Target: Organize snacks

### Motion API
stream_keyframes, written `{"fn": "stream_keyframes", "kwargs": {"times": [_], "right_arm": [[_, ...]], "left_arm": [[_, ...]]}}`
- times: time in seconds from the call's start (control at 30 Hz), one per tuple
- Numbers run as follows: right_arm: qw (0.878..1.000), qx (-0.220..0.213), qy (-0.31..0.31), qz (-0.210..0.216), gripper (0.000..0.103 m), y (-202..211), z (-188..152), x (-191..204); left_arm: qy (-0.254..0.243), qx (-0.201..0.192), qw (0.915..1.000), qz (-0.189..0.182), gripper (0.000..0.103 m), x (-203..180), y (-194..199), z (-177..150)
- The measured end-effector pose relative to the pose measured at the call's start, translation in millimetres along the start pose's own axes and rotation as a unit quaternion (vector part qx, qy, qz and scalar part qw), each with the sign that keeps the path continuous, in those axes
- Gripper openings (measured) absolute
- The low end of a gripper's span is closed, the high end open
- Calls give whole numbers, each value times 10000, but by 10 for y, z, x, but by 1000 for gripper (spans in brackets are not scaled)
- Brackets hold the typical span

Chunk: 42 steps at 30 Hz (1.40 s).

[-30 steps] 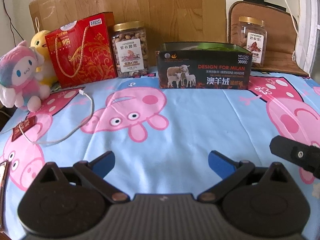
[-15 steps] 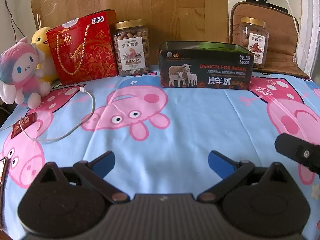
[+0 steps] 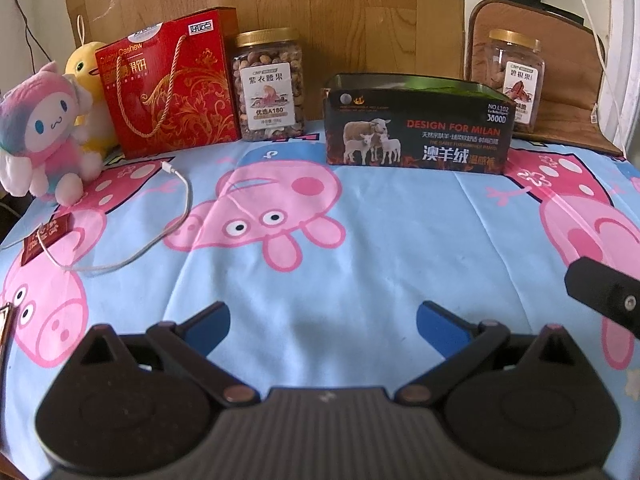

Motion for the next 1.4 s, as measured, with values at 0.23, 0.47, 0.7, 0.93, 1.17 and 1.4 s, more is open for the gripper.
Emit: {"fn": "stream_keyframes", "kwargs": {"times": [0.23, 0.47, 0.7, 0.93, 1.17, 1.4], "right_arm": [[10000, 5, -9, -11, 97, 2, -12, 16], [10000, 25, -23, -5, 97, -2, -24, 19], [10000, 44, -36, -3, 97, -12, -34, 20], [10000, 59, -38, -3, 97, -21, -39, 8], [10000, 92, -36, 4, 97, -40, -48, 3], [9999, 119, -34, -8, 97, -47, -38, 3]], "left_arm": [[-77, 16, 10000, -13, 103, -27, 1, -11], [-127, 14, 9999, -50, 103, -45, 8, -23], [-154, 27, 9999, -44, 103, -54, -7, -22], [-155, 64, 9998, -74, 103, -55, -22, -26], [-165, 111, 9998, -62, 103, -58, -40, -39], [-130, 150, 9998, -36, 103, -42, -74, -26]]}}
Point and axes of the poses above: each gripper's, at about its wrist camera, not at the fingertips, and y roughly against the way its jaws point, x to its left, z to its top, the point moved 6 cm from there along -y, roughly the way its jaws point, and after that the axes turned 12 degrees about x, right-handed, at the moved point
